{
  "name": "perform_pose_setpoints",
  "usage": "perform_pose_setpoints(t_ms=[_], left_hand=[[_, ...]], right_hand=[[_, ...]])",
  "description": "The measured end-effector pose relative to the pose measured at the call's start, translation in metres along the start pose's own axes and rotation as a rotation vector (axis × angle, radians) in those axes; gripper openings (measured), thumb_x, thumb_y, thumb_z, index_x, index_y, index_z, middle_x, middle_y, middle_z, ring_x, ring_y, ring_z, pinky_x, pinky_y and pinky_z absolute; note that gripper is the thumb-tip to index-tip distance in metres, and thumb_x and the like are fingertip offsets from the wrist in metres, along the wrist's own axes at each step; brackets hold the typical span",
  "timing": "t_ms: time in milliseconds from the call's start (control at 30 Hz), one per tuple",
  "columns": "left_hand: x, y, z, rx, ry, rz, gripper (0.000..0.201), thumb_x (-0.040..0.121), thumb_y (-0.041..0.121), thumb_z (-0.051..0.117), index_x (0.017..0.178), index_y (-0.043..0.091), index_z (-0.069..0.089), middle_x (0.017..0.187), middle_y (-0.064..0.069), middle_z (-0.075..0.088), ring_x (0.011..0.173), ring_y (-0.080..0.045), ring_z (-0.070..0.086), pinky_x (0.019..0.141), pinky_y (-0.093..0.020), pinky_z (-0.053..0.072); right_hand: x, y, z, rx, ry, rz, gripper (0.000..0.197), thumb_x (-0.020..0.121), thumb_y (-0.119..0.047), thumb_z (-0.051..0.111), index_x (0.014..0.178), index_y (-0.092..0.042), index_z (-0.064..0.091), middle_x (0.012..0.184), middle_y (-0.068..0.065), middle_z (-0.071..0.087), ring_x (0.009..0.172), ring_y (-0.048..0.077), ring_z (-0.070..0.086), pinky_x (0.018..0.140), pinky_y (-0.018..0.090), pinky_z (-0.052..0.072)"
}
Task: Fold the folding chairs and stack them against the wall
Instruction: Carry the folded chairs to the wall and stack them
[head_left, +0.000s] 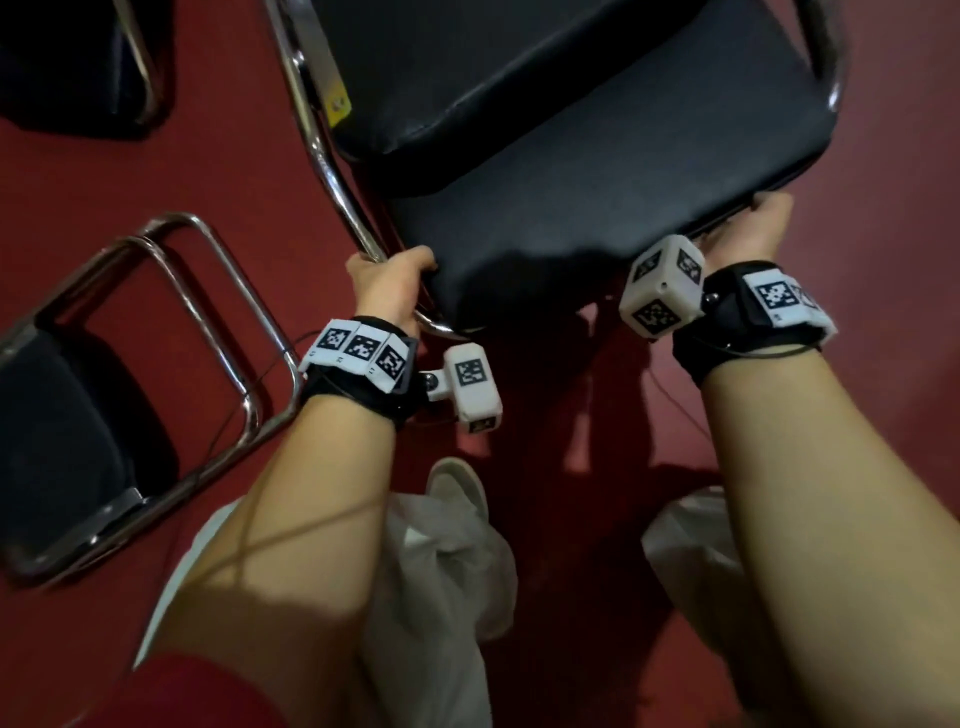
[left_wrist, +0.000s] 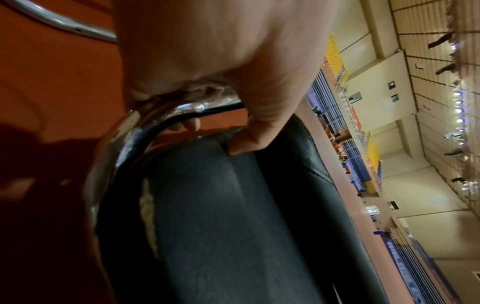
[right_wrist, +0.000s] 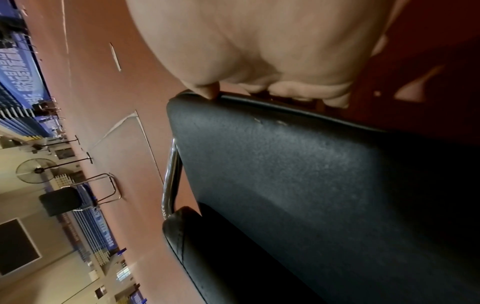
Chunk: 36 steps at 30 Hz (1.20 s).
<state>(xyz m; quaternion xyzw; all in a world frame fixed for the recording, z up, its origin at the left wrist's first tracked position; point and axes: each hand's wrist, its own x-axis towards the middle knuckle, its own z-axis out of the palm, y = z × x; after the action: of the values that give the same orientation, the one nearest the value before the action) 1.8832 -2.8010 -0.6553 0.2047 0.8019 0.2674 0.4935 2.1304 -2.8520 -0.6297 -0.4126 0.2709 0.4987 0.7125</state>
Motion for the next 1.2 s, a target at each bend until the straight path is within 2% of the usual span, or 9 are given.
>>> perform_pose_setpoints(t_ms=[133,267,467,633,800,900,1000,1067,1200], left_hand=[[-0.039,-0.004,-0.024,0.033,-0.006,-0.026,0.087,0.064,0.014,0.07,0.142,0.013,0.032,0.128,-0.019,0.059,0.086,-0.022,0.063,0.053,-0.027,0.052],[-0.084,-0.003,-0.046,0.06,-0.008,-0.116,0.094,0.058,0.018,0.071,0.144,0.015,0.031,0.122,-0.013,0.06,0.101,-0.028,0.065,0.086,-0.04,0.057],[-0.163,0.018,-0.074,0.061,-0.018,-0.165,0.084,0.056,0.018,0.073,0.133,0.013,0.041,0.101,-0.009,0.058,0.085,-0.022,0.059,0.083,-0.042,0.057],[-0.236,0.06,-0.085,0.084,0.007,-0.209,0.088,0.054,0.022,0.076,0.135,0.012,0.043,0.119,-0.018,0.063,0.09,-0.027,0.062,0.09,-0.043,0.057],[-0.31,0.121,-0.091,0.095,0.036,-0.206,0.092,0.071,0.017,0.078,0.148,0.009,0.028,0.126,-0.016,0.057,0.107,-0.032,0.062,0.098,-0.047,0.052],[-0.342,0.148,-0.096,0.083,-0.024,-0.211,0.075,0.066,0.016,0.08,0.13,0.007,0.042,0.113,-0.019,0.064,0.097,-0.034,0.067,0.087,-0.049,0.058],[-0.335,0.139,-0.098,0.05,-0.072,-0.245,0.091,0.039,0.029,0.087,0.12,0.007,0.051,0.108,-0.023,0.069,0.092,-0.039,0.071,0.08,-0.056,0.059],[-0.329,0.142,-0.098,0.087,-0.063,-0.256,0.108,0.022,0.041,0.086,0.119,0.005,0.055,0.108,-0.022,0.07,0.089,-0.038,0.072,0.081,-0.058,0.058],[-0.403,0.226,-0.12,0.212,-0.099,-0.235,0.078,0.071,0.037,0.086,0.128,-0.006,0.055,0.121,-0.02,0.066,0.106,-0.036,0.067,0.082,-0.041,0.056]], right_hand=[[-0.04,-0.018,-0.003,-0.045,0.088,0.025,0.037,0.1,-0.031,0.029,0.07,-0.015,0.044,0.05,0.004,0.057,0.039,0.017,0.056,0.044,0.017,0.046],[-0.08,-0.04,-0.006,-0.139,0.22,0.01,0.034,0.098,-0.029,0.034,0.07,-0.015,0.047,0.059,0.006,0.06,0.052,0.021,0.058,0.045,0.017,0.047],[-0.146,-0.085,0.005,-0.211,0.303,0.023,0.035,0.098,-0.028,0.035,0.071,-0.014,0.051,0.057,0.005,0.062,0.044,0.02,0.061,0.043,0.018,0.047],[-0.195,-0.135,0.029,-0.412,0.36,0.051,0.032,0.099,-0.03,0.037,0.075,-0.015,0.05,0.055,0.002,0.061,0.06,0.02,0.058,0.046,0.014,0.045],[-0.209,-0.191,0.05,-0.606,0.341,0.03,0.031,0.079,-0.036,0.054,0.084,-0.012,0.073,0.104,0.009,0.073,0.106,0.028,0.067,0.097,0.039,0.049],[-0.231,-0.22,0.081,-0.607,0.246,0.139,0.03,0.092,-0.038,0.043,0.092,-0.022,0.069,0.1,0.005,0.075,0.117,0.03,0.063,0.102,0.045,0.048],[-0.279,-0.24,0.132,-0.684,0.199,0.112,0.017,0.09,-0.028,0.047,0.087,-0.02,0.062,0.071,-0.005,0.073,0.093,0.021,0.07,0.083,0.031,0.056],[-0.298,-0.253,0.153,-0.755,0.194,0.113,0.023,0.082,-0.024,0.053,0.094,-0.015,0.07,0.09,0.002,0.077,0.09,0.023,0.073,0.08,0.032,0.058],[-0.357,-0.279,0.214,-0.966,0.174,0.128,0.024,0.093,-0.027,0.045,0.081,-0.013,0.06,0.096,0.012,0.067,0.076,0.03,0.062,0.073,0.044,0.053]])
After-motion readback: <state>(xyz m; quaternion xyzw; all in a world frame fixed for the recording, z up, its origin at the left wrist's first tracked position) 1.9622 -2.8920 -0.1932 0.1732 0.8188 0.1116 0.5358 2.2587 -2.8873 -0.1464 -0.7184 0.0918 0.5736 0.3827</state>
